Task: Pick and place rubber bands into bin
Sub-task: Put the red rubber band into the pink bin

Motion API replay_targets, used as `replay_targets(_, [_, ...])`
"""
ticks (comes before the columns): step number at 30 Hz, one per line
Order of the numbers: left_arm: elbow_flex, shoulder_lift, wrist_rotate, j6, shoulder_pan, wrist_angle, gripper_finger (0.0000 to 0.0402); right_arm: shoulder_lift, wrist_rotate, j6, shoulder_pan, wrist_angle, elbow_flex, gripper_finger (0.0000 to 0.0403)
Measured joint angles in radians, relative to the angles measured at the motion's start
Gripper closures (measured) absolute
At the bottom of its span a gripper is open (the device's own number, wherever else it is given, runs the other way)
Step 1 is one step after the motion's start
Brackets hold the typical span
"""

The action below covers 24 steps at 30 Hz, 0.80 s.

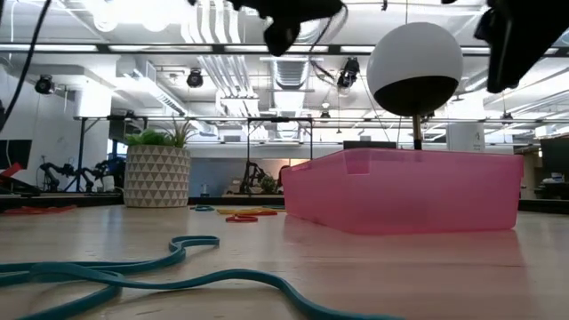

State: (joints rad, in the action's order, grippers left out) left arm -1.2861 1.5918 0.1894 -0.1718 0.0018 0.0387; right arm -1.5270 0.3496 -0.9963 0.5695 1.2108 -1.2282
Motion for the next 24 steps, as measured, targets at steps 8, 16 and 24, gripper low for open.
replay_targets(8, [-0.16, 0.23, 0.061, -0.002, 0.019, 0.005, 0.0397, 0.002, -0.011, -0.15, 0.075, 0.042, 0.005, 0.0183])
replay_targets(16, [-0.211, 0.312, 0.058, -0.078, 0.003, 0.25, 0.0287, 0.002, -0.016, -0.228, 0.126, 0.04, 0.017, 0.0183])
replay_targets(24, [-0.177, 0.166, 0.063, 0.02, -0.049, 0.571, 0.0218, 0.002, -0.018, -0.147, 0.127, 0.017, 0.057, 0.0183])
